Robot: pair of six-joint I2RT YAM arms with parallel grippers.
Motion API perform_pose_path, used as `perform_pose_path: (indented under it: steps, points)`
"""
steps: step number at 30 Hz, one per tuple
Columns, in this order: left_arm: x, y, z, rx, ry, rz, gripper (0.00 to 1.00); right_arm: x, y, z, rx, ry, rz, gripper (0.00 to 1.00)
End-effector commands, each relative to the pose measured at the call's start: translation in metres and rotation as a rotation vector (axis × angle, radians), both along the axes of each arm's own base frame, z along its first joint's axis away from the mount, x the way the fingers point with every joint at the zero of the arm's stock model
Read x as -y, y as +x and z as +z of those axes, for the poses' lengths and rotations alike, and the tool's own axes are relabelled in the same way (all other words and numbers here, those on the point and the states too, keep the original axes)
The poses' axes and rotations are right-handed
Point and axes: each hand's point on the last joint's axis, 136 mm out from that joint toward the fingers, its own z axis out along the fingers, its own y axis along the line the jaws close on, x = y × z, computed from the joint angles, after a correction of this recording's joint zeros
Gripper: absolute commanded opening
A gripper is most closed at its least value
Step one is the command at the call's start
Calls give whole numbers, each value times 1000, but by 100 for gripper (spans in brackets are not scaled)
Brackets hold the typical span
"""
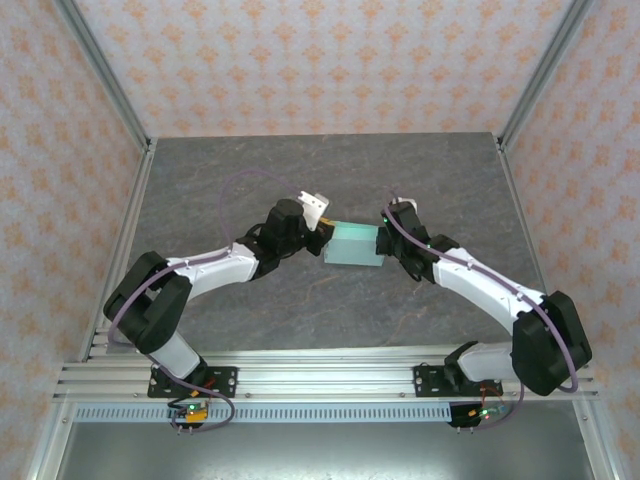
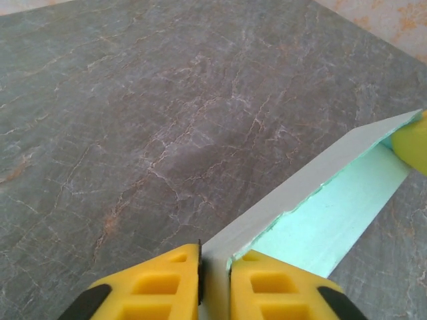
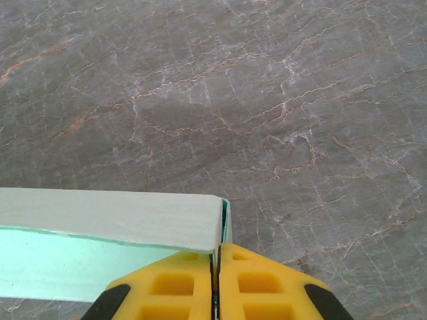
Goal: Fold the paper box
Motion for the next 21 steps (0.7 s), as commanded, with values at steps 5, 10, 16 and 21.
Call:
perform_pose_path:
  steps: [5,10,16,21]
  points:
    - [12,-4,35,2,-49,-40,8,1,6,12,53,-28,-31,10]
    - [17,0,42,-64,-146,18,6,-3,3,16,107,-114,-35,11]
    - [23,7,60,-58,-248,82,5,-13,-1,18,160,-98,-74,30]
    - [18,11,56,-15,-200,108,3,-13,-5,14,161,-33,-110,37]
